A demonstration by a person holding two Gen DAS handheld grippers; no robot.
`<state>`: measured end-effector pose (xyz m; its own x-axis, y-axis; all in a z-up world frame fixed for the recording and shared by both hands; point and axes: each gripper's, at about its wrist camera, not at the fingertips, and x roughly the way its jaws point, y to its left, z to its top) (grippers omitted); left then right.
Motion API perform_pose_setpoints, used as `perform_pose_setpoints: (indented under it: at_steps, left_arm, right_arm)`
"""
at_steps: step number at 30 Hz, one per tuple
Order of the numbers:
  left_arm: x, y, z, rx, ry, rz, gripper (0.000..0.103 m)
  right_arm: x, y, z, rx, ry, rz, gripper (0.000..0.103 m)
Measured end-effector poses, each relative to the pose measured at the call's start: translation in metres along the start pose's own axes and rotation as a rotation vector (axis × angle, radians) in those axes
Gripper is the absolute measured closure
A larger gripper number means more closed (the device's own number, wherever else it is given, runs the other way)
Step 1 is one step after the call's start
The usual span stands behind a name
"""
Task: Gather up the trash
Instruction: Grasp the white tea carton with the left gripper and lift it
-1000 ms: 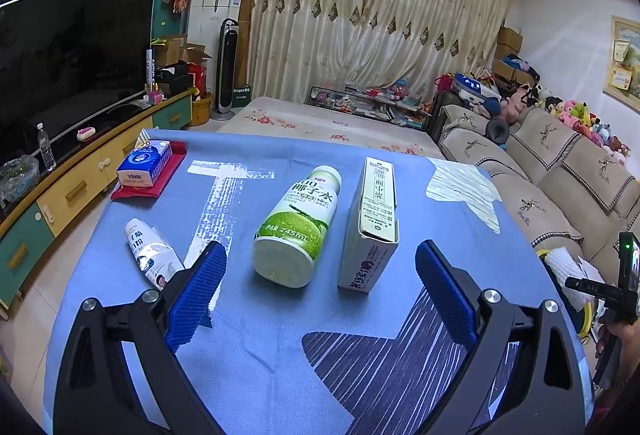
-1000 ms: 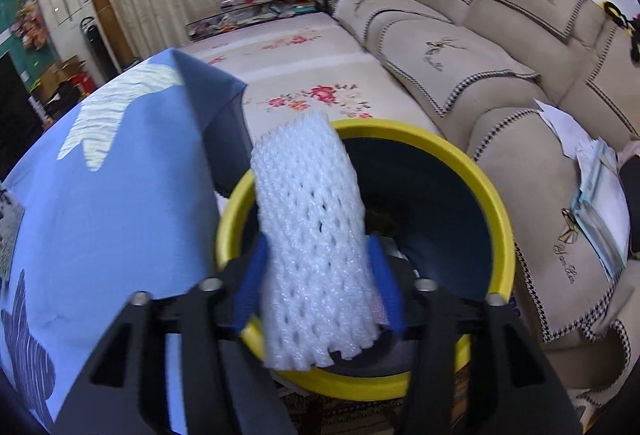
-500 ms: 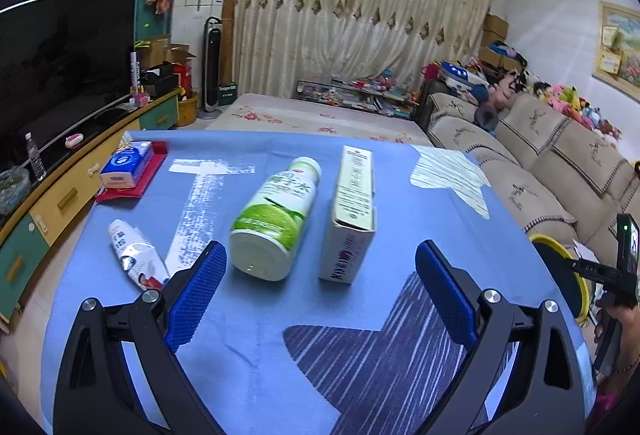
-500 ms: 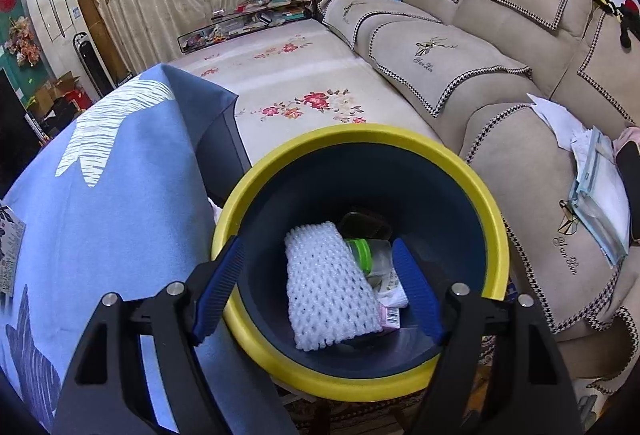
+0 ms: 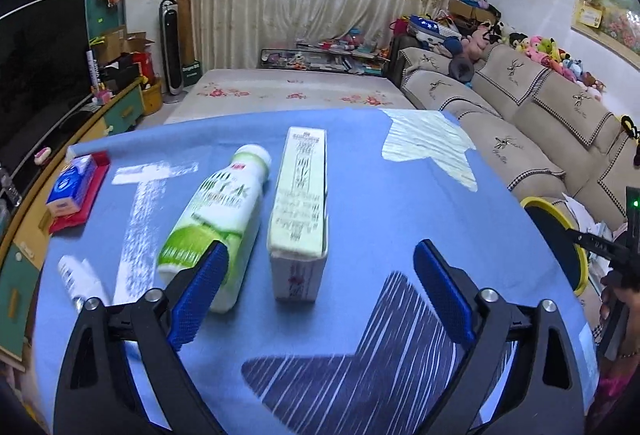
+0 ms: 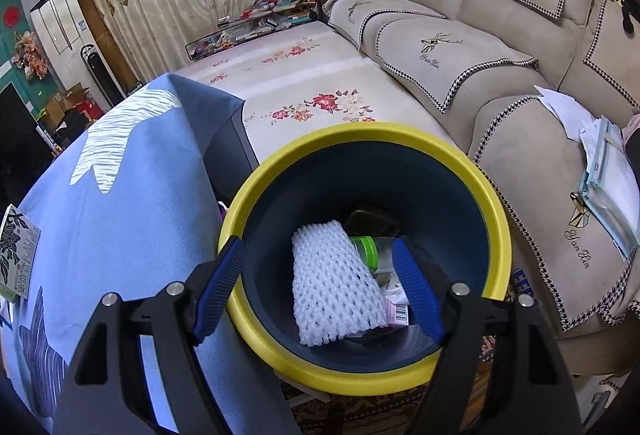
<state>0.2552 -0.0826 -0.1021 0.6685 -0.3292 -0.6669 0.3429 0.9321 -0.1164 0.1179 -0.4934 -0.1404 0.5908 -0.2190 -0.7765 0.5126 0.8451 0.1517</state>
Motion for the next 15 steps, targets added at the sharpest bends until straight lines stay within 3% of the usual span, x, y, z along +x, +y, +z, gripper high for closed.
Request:
perform_pose_setpoints:
  at_steps: [7, 15]
  left_arm:
    - [0.023, -0.001, 0.013, 0.019, 0.019, 0.017, 0.021]
    - [0.043, -0.003, 0.012, 0.028, 0.067, -0.009, 0.041]
  right_arm:
    - [0.002, 0.001, 0.000, -0.003, 0.007, 0.006, 0.031]
    - [0.006, 0.003, -0.001, -0.008, 0.019, 0.012, 0.031]
